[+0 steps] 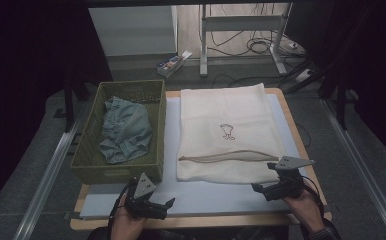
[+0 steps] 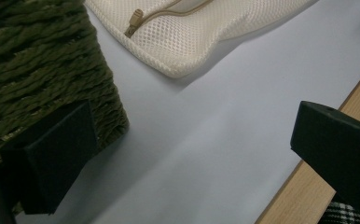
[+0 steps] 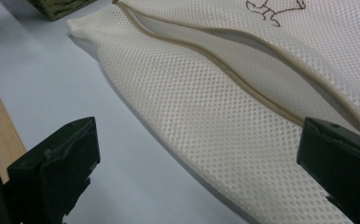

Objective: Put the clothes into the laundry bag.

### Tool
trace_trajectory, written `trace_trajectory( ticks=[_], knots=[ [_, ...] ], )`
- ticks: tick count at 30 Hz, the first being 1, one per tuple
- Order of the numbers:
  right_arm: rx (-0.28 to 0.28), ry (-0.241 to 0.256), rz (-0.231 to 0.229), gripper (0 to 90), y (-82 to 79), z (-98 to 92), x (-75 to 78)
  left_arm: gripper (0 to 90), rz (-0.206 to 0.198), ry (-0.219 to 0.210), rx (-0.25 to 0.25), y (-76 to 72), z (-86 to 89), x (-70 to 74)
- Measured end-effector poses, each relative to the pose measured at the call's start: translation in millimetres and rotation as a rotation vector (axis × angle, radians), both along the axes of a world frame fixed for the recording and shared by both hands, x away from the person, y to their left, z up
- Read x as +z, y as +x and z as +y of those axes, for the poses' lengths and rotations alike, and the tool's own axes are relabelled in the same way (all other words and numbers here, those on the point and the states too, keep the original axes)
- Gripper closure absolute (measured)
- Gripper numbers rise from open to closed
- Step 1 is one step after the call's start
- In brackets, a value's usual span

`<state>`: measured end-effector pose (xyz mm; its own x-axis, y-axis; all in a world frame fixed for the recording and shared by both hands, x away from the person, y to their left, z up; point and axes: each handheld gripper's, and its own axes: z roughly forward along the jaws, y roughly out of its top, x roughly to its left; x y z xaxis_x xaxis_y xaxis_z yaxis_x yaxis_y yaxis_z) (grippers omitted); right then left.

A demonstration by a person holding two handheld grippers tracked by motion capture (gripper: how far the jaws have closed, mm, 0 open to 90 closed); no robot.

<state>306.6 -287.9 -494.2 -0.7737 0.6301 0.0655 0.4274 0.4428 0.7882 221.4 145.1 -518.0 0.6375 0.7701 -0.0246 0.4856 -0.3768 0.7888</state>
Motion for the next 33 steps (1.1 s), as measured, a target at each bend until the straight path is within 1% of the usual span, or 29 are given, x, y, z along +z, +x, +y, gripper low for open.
trace_trajectory(
  ticks=[5,7,12,15,16,21,25,26,28,29,33],
  knots=[
    [-0.001,-0.006,-0.004,0.0,-0.1,-0.9,0.1,0.0,-0.004,0.008,-0.006,0.0,-2.6,-0.9],
    [-0.008,-0.006,-0.010,0.0,-0.5,-1.2,0.6,0.0,-0.015,0.020,-0.011,-0.4,-2.5,-1.0],
    [-0.006,-0.024,-0.008,0.0,0.2,-0.9,0.0,0.3,-0.007,-0.001,-0.014,0.4,-1.1,-1.0],
    [-0.006,-0.026,-0.010,0.0,0.2,-0.8,0.2,0.3,-0.010,-0.011,-0.014,0.4,-0.8,-1.1],
    [-0.011,-0.020,-0.009,0.0,0.2,-0.9,0.4,0.3,-0.008,-0.021,-0.016,0.6,-0.5,-1.1],
    [-0.011,-0.021,-0.014,0.0,0.3,-1.0,0.6,0.3,0.005,-0.017,-0.018,1.1,-1.1,-1.7],
    [-0.010,-0.029,-0.015,0.0,0.2,0.3,0.0,0.3,0.007,-0.015,-0.021,0.9,-2.2,-1.7],
    [-0.011,-0.029,-0.019,0.0,0.0,0.7,0.1,0.6,0.009,-0.030,-0.025,1.0,-1.6,-1.5],
    [-0.010,-0.031,-0.018,0.0,0.1,0.6,0.1,0.8,0.008,-0.034,-0.024,1.0,-1.3,-1.4],
    [-0.014,-0.031,-0.019,0.0,0.3,0.5,0.1,0.8,0.013,-0.044,-0.023,1.3,-0.6,-1.4],
    [-0.015,-0.027,-0.019,0.0,0.5,1.5,0.4,0.7,0.009,-0.051,-0.018,1.0,-0.1,-1.0]
  ],
)
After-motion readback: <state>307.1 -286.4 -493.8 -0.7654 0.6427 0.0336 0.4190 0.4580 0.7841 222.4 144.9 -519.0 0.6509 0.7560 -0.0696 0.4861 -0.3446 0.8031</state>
